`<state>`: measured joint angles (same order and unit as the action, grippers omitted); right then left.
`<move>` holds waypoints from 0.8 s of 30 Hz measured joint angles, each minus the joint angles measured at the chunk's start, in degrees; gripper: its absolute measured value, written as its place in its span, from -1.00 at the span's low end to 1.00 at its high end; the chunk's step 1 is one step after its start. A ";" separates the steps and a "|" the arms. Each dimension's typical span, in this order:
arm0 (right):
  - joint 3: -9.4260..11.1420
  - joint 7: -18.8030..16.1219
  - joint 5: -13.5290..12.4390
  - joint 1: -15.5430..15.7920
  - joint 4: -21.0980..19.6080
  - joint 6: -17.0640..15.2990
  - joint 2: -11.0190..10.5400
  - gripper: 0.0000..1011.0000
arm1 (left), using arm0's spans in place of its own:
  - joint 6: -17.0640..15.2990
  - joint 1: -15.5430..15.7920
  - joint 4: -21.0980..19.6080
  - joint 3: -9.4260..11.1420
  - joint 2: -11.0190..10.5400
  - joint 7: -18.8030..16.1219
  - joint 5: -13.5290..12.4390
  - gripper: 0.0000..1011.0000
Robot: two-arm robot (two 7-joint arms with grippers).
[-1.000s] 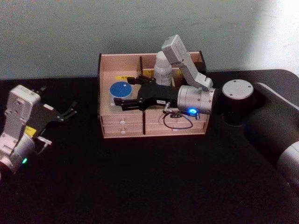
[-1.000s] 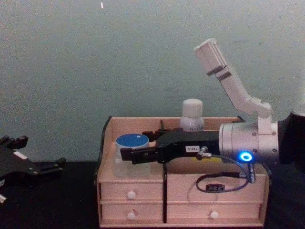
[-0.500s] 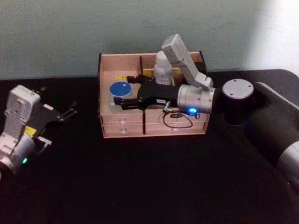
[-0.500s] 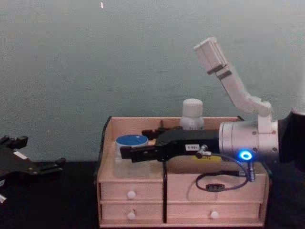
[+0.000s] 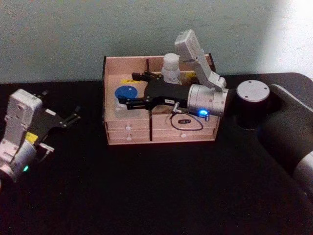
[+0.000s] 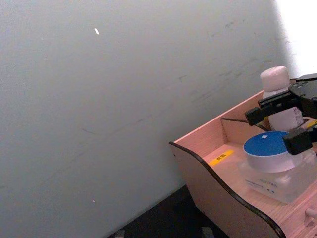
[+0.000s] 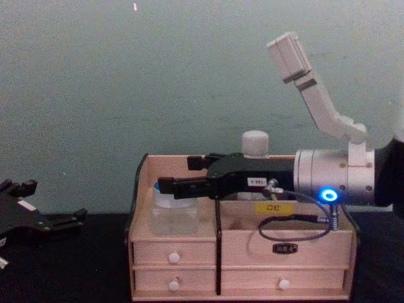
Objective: Pick up the facial cleanser and watermelon frost from the table and place them into the tiered storage box.
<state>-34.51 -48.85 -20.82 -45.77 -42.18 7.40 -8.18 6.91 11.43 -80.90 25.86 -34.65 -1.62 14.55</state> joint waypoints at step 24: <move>2.37 3.37 -5.50 15.27 -30.14 -5.05 -15.72 0.98 | 0.00 0.00 0.00 0.00 0.00 0.00 0.00 0.98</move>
<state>-32.14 -45.48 -26.33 -30.50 -72.32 2.35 -23.90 6.91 11.43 -80.90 25.86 -34.65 -1.62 14.55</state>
